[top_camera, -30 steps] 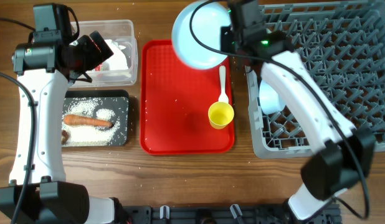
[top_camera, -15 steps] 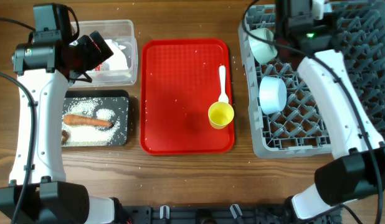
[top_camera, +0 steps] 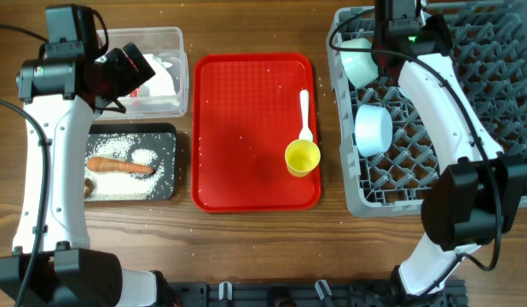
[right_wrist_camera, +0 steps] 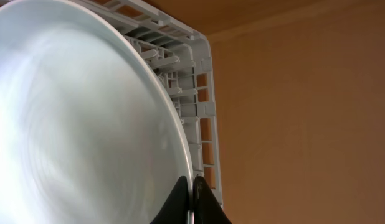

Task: Sort waste into correct bins and load items into the dishwasher rack
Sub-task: 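Lift the plate and stand it upright in the rack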

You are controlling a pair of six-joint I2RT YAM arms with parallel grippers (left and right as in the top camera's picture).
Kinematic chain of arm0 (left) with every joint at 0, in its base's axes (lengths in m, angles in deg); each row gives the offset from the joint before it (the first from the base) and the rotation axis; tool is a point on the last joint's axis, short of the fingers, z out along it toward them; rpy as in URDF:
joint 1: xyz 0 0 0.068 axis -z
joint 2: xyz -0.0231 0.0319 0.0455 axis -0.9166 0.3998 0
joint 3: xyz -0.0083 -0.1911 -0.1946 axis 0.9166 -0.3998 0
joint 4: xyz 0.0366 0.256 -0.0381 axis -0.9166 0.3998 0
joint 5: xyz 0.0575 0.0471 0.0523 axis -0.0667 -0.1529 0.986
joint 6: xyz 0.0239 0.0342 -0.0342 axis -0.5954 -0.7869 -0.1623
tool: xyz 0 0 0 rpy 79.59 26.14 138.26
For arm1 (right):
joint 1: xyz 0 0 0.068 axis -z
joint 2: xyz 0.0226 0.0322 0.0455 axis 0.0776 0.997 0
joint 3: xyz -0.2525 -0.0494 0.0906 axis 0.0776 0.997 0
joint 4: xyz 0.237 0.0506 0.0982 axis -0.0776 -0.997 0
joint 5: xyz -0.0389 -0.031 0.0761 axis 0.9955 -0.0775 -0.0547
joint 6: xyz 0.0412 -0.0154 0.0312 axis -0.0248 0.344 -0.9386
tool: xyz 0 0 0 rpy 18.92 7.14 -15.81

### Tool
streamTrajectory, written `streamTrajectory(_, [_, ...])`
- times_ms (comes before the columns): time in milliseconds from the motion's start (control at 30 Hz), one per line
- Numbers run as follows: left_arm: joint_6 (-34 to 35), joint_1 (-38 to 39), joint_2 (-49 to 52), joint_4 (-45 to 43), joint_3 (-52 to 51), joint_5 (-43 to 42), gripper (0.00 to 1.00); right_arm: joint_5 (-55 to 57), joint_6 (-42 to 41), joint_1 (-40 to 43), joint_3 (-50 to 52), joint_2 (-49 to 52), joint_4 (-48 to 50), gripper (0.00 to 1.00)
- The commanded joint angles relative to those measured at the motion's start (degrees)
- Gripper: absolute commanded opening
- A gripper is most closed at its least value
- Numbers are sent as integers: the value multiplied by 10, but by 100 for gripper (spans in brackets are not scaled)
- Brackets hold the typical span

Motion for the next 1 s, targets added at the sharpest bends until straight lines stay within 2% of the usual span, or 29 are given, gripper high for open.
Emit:
streamTrajectory(0, [3,-2,-7,-2,9,-2,100,-21,8,0,2,6,2,39])
streamTrajectory(33, [3,-2,-7,-2,9,-2,100,-23,7,-3,2,6,-2,41])
streamTrajectory(67, [3,-2,-7,-2,9,-2,100,-23,6,-9,2,6,-2,50])
streamTrajectory(200, [3,-2,-7,-2,9,-2,100,-24,-47,-24,1,-33,6,56])
streamTrajectory(267, [3,-2,-7,-2,9,-2,100,-69,-60,-34,1,-77,3,59])
streamTrajectory(333, [3,-2,-7,-2,9,-2,100,-247,-85,-60,1,-127,-40,60])
streamTrajectory(400, [3,-2,-7,-2,9,-2,100,-501,-128,-83,1,-158,-104,64])
streamTrajectory(433, [3,-2,-7,-2,9,-2,100,-612,-173,-91,1,-161,-133,60])
streamTrajectory(467, [3,-2,-7,-2,9,-2,100,-676,-212,-94,3,-158,-153,52])
streamTrajectory(533, [3,-2,-7,-2,9,-2,100,-756,-235,-103,34,-156,-162,49])
streamTrajectory(633, [3,-2,-7,-2,9,-2,100,-758,-257,-111,71,-156,-171,48])
streamTrajectory(967, [4,-2,-7,-4,9,-3,100,-729,-323,-110,90,-155,-248,48])
